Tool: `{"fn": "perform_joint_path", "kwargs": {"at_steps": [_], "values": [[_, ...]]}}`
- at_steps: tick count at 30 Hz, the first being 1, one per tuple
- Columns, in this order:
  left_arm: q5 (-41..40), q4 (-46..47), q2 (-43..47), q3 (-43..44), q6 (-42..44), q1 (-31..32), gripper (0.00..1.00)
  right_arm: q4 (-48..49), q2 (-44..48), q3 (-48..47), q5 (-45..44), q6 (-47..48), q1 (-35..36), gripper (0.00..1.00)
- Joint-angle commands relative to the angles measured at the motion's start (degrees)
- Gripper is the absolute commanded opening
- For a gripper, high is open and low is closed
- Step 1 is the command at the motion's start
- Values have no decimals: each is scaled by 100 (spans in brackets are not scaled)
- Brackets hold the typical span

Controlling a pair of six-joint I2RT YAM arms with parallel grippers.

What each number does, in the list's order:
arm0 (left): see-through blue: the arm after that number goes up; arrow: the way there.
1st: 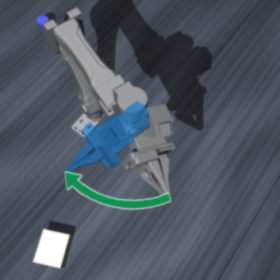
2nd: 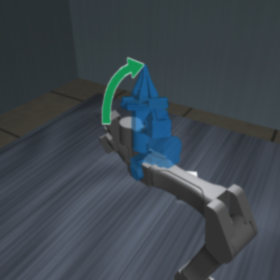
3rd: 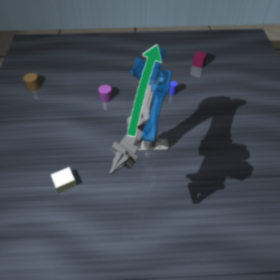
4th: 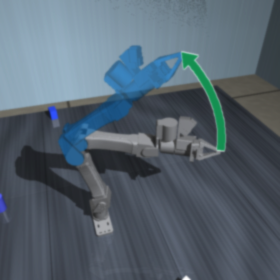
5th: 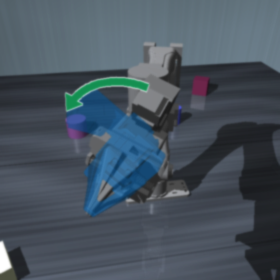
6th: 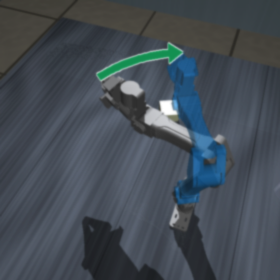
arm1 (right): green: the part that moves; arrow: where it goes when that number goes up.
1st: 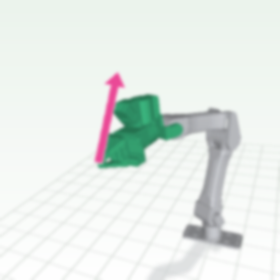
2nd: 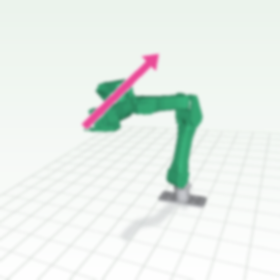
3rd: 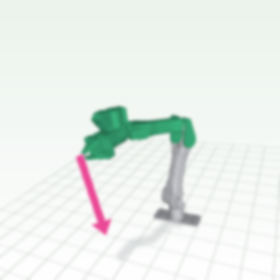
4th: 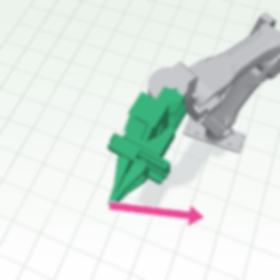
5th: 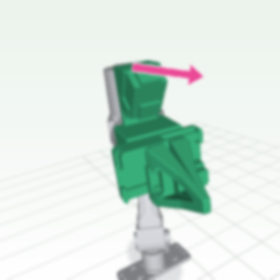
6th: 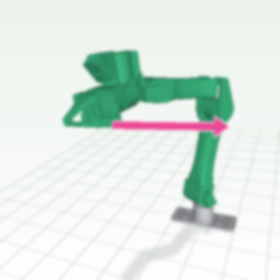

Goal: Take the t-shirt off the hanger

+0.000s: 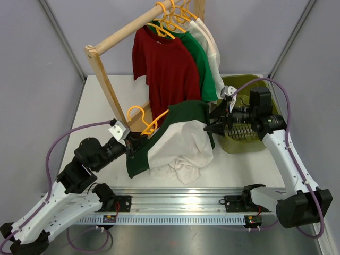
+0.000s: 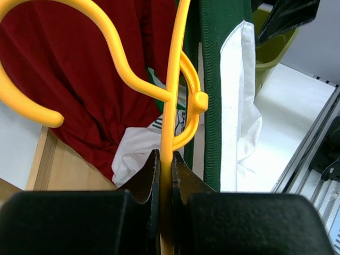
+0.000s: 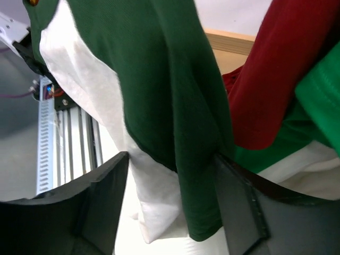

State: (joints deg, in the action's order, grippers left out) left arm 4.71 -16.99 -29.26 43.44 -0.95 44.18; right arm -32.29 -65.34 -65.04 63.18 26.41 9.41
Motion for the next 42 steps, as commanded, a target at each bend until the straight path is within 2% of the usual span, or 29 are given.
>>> {"fn": "perform_joint_path", "kwargs": {"at_steps": [1, 4, 7, 9, 11, 12, 14, 19, 25, 31, 34, 36, 39, 42], "values": [[-58, 794, 183, 42, -318, -15, 0, 776, -14, 263, 204, -574, -18, 74], [-84, 829, 227, 51, -406, -15, 0, 1006, -66, 333, 116, -672, -18, 76], [-128, 873, 271, 33, -450, -15, 0, 1076, -154, 369, 221, -760, -9, 70], [-163, 873, 263, 33, -450, -15, 0, 1094, -172, 369, 300, -778, -18, 49], [-225, 865, 262, 15, -450, -15, 0, 1076, -128, 351, 300, -769, -9, 32], [-260, 847, 262, 7, -441, -15, 0, 1024, -93, 325, 292, -769, -18, 14], [-365, 733, 236, 7, -354, -15, 0, 840, 82, 141, 91, -603, -18, 0], [-427, 303, 166, 15, -55, -15, 0, -267, 259, -1113, -699, -435, -281, 0], [-304, 74, -1, 33, 51, -15, 0, -418, 31, -2292, -904, -873, -387, 0], [-58, 117, -264, 208, 253, -15, 0, 100, -189, -2689, -973, -1472, -387, 0], [-67, 117, -300, 314, 306, -15, 0, 109, -233, -2892, -1534, -1508, -387, 0], [-163, 117, -221, 419, 332, -15, 0, 92, -207, -2901, -2359, -1551, -440, 0], [-399, -48, 103, 385, 507, -15, 0, 450, -41, -2577, -3308, -2190, -895, 0], [-436, -277, 253, 376, 561, -15, 0, 513, 4, -2435, -3636, -2404, -1178, 0]]}}
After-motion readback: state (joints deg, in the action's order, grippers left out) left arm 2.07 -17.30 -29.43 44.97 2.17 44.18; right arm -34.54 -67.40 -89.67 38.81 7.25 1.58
